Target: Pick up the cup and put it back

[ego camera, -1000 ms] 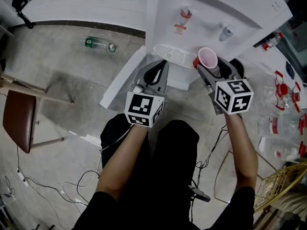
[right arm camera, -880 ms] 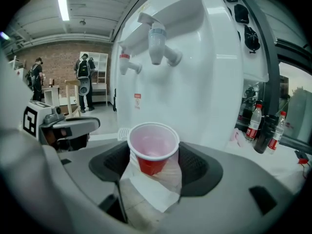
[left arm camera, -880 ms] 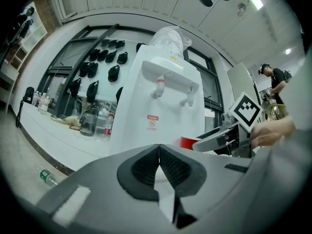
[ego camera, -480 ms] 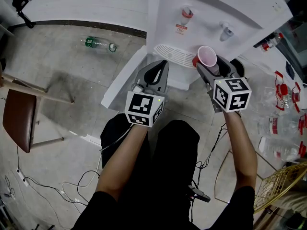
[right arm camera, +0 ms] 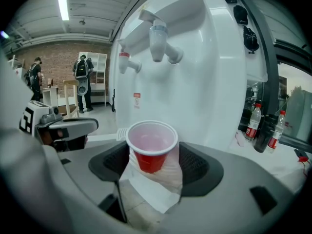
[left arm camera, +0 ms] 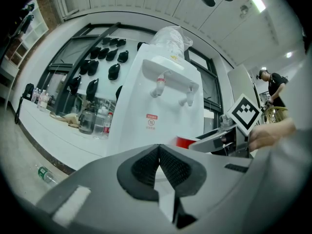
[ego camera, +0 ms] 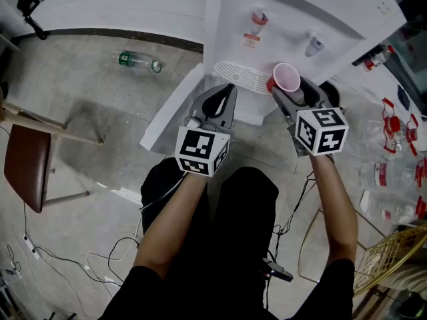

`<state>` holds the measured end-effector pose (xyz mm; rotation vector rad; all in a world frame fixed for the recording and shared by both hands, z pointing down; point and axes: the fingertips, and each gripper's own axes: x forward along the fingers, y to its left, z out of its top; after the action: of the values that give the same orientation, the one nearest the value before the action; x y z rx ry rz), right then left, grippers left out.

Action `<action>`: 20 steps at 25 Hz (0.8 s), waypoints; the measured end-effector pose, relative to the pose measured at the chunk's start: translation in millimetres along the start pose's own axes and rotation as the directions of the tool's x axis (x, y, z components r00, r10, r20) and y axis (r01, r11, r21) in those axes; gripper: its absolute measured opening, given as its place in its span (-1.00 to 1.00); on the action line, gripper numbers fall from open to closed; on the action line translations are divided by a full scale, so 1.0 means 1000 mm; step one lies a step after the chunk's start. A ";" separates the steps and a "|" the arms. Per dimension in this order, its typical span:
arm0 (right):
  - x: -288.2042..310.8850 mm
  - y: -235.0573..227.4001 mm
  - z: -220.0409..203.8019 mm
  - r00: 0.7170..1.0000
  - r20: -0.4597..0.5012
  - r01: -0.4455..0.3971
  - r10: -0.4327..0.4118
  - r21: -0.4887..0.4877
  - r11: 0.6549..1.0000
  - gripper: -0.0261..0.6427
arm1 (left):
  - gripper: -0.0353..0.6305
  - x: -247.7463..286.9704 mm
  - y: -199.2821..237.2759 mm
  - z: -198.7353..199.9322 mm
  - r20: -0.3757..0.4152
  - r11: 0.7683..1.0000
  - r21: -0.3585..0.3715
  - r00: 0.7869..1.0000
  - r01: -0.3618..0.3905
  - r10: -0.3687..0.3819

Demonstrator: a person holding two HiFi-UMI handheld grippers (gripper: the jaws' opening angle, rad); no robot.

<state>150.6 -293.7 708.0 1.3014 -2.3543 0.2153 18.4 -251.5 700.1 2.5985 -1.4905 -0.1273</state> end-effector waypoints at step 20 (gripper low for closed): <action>-0.023 0.002 -0.024 0.999 0.035 0.019 -0.023 0.089 0.996 -0.20 | -0.87 0.000 -0.003 -0.002 -0.001 1.000 -0.013 1.000 0.004 -0.004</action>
<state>166.6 -266.5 718.7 1.3817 -2.3847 0.2955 21.3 -249.6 701.3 2.5910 -1.4791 -0.1358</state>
